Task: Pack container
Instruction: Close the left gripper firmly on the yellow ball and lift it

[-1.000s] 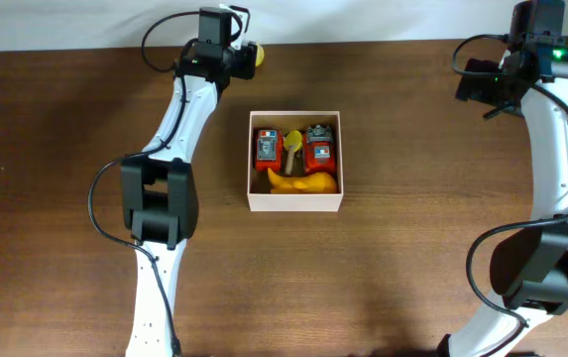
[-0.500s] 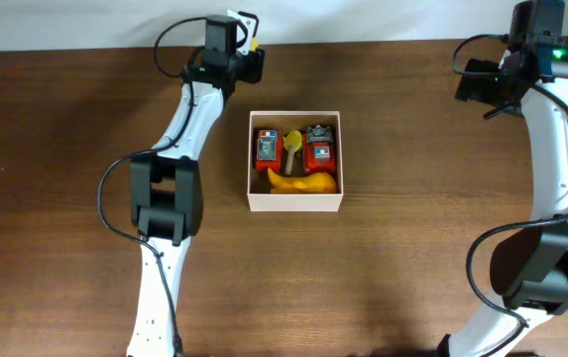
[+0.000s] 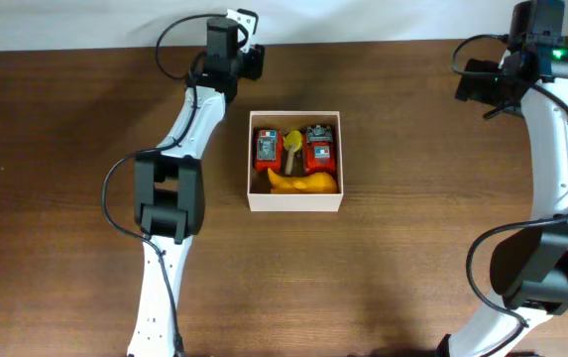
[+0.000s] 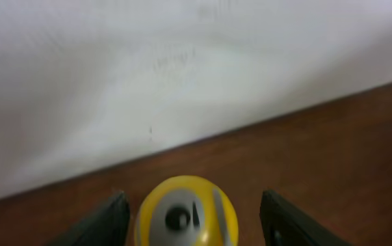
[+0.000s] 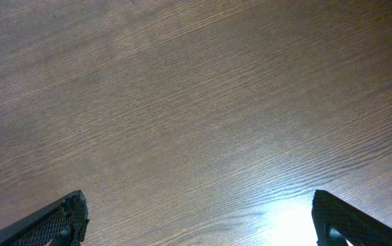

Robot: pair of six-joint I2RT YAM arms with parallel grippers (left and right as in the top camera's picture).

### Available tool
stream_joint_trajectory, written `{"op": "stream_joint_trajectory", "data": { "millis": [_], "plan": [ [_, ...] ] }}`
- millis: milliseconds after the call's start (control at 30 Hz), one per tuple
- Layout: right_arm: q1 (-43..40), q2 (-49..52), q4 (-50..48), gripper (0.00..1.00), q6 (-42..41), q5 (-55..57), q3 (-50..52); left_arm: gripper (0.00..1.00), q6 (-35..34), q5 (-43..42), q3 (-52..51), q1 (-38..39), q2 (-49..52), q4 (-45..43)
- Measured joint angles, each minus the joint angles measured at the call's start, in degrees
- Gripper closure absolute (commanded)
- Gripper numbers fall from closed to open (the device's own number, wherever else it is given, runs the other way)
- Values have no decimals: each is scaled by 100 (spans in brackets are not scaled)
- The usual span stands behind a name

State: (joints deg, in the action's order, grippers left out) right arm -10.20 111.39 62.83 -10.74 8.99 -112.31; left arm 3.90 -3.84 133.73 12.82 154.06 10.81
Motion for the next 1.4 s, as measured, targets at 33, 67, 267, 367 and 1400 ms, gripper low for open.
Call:
{"op": "stream_joint_trajectory", "data": {
  "millis": [33, 67, 267, 367, 1400],
  "plan": [
    [0, 0, 0, 1, -2, 0, 0, 38, 0, 0, 0, 13, 22, 33],
    [0, 0, 0, 1, -2, 0, 0, 41, 0, 9, 0, 26, 44, 66],
    [0, 0, 0, 1, -2, 0, 0, 50, 33, 90, 17, 90, 105, 149],
    [0, 0, 0, 1, 0, 0, 0, 55, 63, 129, 39, 83, 105, 236],
    [0, 0, 0, 1, -2, 0, 0, 44, 107, 195, 138, 66, 101, 577]
  ]
}}
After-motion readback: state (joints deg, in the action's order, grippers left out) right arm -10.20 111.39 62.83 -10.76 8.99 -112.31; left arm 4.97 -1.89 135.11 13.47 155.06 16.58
